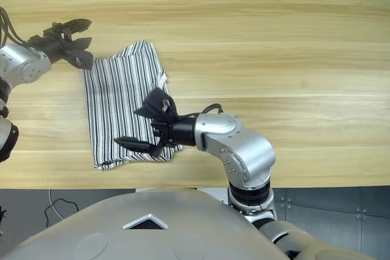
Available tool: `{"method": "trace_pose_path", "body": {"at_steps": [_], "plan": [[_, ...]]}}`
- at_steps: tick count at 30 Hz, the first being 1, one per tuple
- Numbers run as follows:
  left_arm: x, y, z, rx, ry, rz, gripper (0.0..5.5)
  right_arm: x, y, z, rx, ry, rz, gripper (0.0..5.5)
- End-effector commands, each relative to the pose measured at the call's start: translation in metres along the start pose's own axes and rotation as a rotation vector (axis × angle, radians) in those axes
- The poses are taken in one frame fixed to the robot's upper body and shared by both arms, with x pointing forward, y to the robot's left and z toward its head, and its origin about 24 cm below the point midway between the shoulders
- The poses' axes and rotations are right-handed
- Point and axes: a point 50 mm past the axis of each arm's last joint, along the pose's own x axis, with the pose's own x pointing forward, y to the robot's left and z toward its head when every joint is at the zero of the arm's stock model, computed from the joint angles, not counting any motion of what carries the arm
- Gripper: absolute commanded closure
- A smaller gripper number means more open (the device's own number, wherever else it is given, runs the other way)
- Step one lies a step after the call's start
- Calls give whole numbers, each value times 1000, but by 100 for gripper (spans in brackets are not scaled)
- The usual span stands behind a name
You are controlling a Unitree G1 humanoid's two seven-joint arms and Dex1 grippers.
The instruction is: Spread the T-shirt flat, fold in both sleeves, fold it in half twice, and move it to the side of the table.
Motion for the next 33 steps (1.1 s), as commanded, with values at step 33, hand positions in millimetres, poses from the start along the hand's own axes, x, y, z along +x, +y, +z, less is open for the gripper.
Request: {"method": "trace_pose_path", "body": {"at_steps": [33], "plan": [[-42, -58, 141, -1437, -489, -647, 280, -97, -69, -111, -1725, 166, 888, 103]]}}
